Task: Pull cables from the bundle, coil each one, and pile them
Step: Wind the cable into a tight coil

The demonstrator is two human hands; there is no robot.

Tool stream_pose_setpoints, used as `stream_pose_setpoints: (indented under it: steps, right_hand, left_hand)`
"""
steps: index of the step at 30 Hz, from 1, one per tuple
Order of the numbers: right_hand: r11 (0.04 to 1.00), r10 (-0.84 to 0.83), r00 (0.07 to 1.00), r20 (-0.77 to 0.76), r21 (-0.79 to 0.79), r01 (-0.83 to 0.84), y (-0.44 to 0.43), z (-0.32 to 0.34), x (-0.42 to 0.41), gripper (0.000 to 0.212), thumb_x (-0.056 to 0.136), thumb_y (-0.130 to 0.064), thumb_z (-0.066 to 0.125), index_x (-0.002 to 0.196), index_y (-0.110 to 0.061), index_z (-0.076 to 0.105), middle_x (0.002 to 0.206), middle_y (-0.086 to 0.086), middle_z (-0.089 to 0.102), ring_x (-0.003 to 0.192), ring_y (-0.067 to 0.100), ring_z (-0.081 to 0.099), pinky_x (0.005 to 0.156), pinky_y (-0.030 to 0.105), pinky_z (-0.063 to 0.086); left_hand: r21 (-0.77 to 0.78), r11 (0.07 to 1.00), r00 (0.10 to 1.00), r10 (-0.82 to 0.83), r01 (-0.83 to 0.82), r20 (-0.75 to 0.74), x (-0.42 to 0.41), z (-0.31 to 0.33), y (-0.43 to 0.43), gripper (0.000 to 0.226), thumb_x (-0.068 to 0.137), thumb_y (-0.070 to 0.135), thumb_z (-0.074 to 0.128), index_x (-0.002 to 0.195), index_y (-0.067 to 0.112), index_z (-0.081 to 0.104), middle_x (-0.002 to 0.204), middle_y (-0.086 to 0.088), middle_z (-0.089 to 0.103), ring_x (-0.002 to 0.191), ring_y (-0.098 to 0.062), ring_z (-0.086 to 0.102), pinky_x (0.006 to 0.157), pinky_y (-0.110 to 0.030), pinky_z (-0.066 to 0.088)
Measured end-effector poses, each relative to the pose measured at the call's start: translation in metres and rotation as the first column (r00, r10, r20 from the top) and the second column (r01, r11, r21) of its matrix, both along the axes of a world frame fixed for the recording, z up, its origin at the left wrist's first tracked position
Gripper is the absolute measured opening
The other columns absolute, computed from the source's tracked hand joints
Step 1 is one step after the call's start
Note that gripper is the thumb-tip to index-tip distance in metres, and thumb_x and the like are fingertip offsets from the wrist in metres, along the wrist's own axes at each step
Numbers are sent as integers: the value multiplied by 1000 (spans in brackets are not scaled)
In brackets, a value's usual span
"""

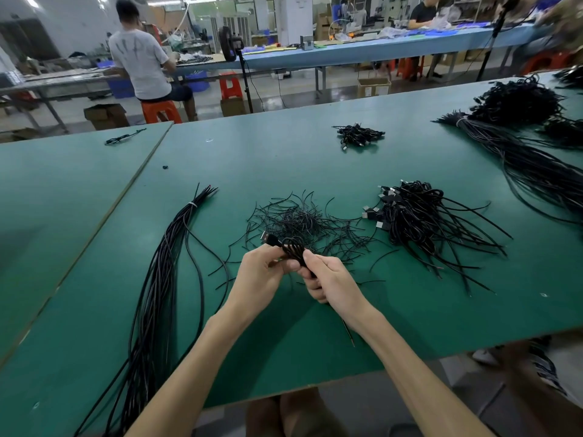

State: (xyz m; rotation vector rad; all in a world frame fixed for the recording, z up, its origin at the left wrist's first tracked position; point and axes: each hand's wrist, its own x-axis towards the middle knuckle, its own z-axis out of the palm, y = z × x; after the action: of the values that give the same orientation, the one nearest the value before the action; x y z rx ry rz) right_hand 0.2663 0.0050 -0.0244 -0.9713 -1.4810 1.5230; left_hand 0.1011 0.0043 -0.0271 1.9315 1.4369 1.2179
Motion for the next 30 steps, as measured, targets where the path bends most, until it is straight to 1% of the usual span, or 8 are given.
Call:
stream_pose_setpoints:
  steps: [6, 9, 11, 15, 17, 19, 24, 30]
  right_hand:
    - [1000, -5, 999, 33, 4, 5, -1, 0, -3, 43, 112, -31, 36, 74, -16, 49, 50, -19, 39, 43, 0, 30, 42, 12, 25]
    - [1000, -11, 998, 58, 8, 10, 0, -3, -3, 43, 112, -34, 36, 76, -15, 47, 52, -18, 38, 45, 1, 31, 43, 12, 26]
    - [1000, -5, 998, 59, 15, 4, 0, -3, -3, 43, 112, -35, 35, 76, -15, 47, 53, -18, 38, 45, 1, 30, 43, 12, 26]
    - [1000, 0, 998, 55, 31, -2, -1, -2, -2, 45, 112, -34, 35, 73, -17, 48, 52, -19, 40, 45, 1, 32, 43, 12, 26]
    - [999, -2, 998, 70, 54, -2, -1, -3, -3, 45, 112, -33, 35, 72, -17, 48, 51, -19, 41, 44, 0, 33, 43, 12, 27]
    - [997, 8, 996, 94, 74, -15, -2, -4, -4, 45, 112, -32, 35, 71, -18, 49, 51, -19, 41, 44, 0, 33, 44, 12, 26]
    - [998, 43, 996, 72, 52, -47, -1, -6, -5, 45, 112, -31, 36, 73, -27, 56, 57, -18, 45, 49, 0, 34, 46, 13, 27]
    - [997, 50, 997, 62, 63, -54, 0, -8, -6, 45, 113, -33, 34, 76, -30, 60, 60, -16, 47, 51, 0, 35, 46, 13, 28]
  left_hand:
    - [163, 983, 971, 116, -82, -208, 4, 3, -3, 26, 87, -15, 64, 88, 7, 76, 78, 9, 63, 78, -5, 62, 70, -10, 46]
    - [167, 983, 959, 124, -82, -255, 5, 3, -2, 23, 90, -14, 61, 91, 5, 74, 84, 7, 65, 77, -11, 65, 74, -35, 57]
    - [145, 987, 958, 110, -73, -263, 5, 3, -3, 25, 92, -13, 58, 90, 8, 70, 86, 8, 65, 78, -9, 65, 74, -39, 57]
    - [105, 994, 974, 42, -18, -224, 3, 2, -8, 39, 95, -13, 55, 87, 24, 59, 90, 13, 62, 83, -7, 65, 75, -15, 49]
    - [100, 995, 972, 39, -16, -232, 0, 2, -8, 33, 95, -12, 57, 87, 19, 63, 87, 9, 66, 84, -4, 65, 74, -8, 44]
    - [105, 994, 969, 64, -40, -239, -5, 2, -6, 28, 92, -11, 60, 86, 13, 72, 82, 12, 71, 81, 0, 66, 73, -7, 44]
    - [60, 995, 974, 84, -73, -212, -10, 8, 0, 26, 83, -5, 66, 77, 18, 78, 72, 38, 66, 73, 10, 64, 69, -4, 42]
    - [3, 991, 977, 129, -130, -168, -6, 9, 3, 57, 84, -8, 69, 70, 47, 63, 73, 37, 67, 72, 12, 64, 67, -3, 41]
